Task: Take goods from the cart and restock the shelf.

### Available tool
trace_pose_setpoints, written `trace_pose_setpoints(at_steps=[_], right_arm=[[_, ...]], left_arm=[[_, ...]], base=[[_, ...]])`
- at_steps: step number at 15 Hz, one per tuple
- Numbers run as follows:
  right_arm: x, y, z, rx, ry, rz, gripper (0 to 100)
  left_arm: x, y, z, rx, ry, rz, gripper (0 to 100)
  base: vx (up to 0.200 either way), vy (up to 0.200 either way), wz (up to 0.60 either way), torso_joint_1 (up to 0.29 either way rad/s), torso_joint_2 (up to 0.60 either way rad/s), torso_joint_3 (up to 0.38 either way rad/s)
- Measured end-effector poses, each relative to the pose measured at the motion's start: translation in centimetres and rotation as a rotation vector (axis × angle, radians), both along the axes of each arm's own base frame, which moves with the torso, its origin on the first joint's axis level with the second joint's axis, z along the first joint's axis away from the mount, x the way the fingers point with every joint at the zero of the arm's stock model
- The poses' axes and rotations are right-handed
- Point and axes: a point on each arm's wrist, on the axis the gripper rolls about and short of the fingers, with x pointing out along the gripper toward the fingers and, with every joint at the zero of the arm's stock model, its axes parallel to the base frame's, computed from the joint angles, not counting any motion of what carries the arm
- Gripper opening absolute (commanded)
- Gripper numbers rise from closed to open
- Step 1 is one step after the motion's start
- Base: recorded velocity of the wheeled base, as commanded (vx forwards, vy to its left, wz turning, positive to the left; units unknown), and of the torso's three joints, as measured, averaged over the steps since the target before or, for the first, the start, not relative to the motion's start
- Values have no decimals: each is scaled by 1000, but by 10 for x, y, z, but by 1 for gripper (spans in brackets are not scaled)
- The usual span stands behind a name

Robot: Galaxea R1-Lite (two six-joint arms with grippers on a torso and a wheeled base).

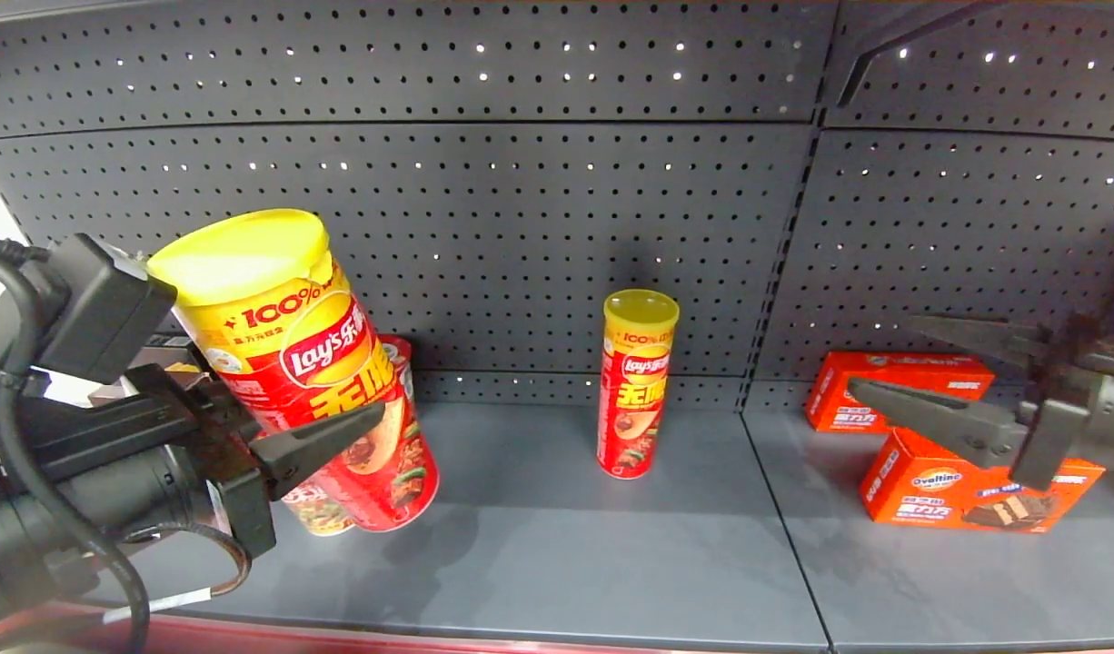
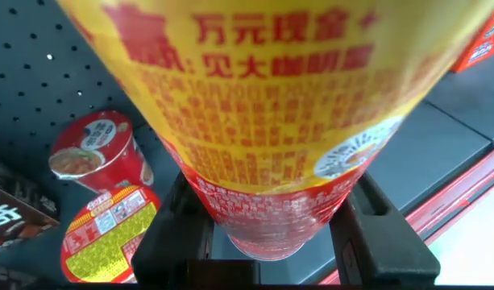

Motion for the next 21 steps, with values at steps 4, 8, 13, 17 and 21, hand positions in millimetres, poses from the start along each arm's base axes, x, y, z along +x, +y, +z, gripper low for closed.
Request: trace_pose_setpoints(at_steps=[4, 8, 13, 17, 21], right_arm=[[50, 24, -17, -17, 17, 186, 100], [84, 38, -38, -16, 49, 284, 100], [122, 51, -62, -14, 90, 359, 100], [153, 64, -80, -16, 108, 371, 100], [176, 76, -98, -20, 126, 382, 100]], left_arm=[[1, 0, -3, 1, 13, -7, 0], [3, 0, -1, -1, 12, -8, 0], [6, -2, -2, 3, 18, -2, 0], [8, -3, 2, -2, 9, 2, 0], [10, -3, 1, 2, 15, 5, 0]], base=[[0, 0, 0, 0, 0, 0], [0, 0, 0, 0, 0, 0], [0, 0, 0, 0, 0, 0], [0, 0, 0, 0, 0, 0], [0, 0, 0, 0, 0, 0]])
